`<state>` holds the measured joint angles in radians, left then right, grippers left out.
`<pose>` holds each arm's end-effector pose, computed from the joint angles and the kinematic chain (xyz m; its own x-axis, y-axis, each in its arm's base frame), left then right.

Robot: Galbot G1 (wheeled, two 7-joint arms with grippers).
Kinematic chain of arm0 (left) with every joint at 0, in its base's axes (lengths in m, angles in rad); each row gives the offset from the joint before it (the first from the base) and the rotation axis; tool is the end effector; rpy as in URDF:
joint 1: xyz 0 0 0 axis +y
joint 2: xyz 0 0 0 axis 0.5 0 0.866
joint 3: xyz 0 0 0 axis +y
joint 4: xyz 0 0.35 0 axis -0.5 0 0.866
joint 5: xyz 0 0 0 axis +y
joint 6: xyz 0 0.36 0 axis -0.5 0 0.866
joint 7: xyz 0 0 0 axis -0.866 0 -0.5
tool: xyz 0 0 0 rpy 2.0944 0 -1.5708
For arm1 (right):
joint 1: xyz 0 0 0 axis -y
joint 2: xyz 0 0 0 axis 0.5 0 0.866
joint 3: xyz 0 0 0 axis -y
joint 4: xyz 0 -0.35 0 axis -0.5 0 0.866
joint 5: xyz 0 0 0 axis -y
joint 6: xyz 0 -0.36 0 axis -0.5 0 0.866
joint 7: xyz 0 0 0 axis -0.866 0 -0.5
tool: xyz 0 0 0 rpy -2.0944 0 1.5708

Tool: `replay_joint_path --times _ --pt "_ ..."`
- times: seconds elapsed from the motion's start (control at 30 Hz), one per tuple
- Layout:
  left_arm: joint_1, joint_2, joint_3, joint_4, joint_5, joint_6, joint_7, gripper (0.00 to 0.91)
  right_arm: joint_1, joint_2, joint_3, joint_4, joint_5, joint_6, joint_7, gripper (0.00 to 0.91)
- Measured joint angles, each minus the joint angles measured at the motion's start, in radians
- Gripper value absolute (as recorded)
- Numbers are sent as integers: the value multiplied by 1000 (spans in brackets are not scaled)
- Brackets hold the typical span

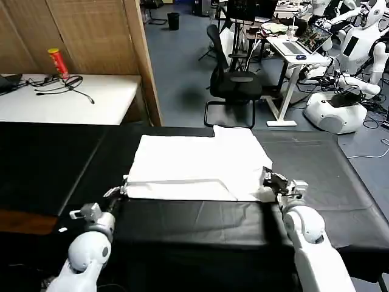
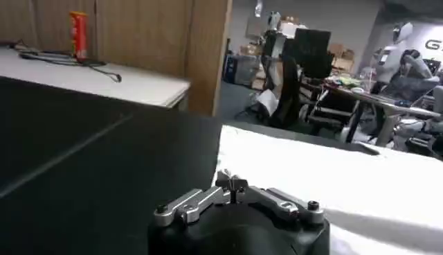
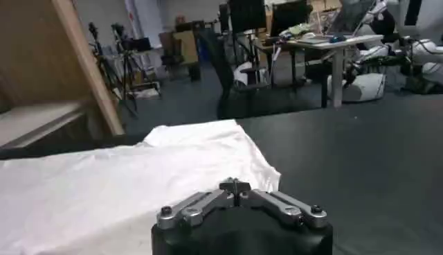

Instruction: Fold and organize the clothes.

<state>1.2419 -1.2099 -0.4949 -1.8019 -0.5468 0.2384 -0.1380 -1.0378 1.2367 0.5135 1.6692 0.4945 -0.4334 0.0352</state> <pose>0.2945 0.0851 -0.3168 -0.9695 0.0152 0.2446 -0.0263 0.9858 -0.1656 0.3610 -0.0998 -0.2950 -0.9419 -0.0711 0.3283 -0.0238 0.9890 0.1457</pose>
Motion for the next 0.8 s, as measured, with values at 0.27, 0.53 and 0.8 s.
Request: replay_joint_path --times 0.27,0.53,0.8 --pt "14 13 -8 -24 2 12 1 878 -107 -58 28 137 37 -71 17 878" --pt "71 26 -16 -68 3 29 13 878 -229 -92 63 272 43 -83 26 878" --pt "129 40 -38 -72 -15 43 27 878 -296 -81 69 285 53 -87 11 770"
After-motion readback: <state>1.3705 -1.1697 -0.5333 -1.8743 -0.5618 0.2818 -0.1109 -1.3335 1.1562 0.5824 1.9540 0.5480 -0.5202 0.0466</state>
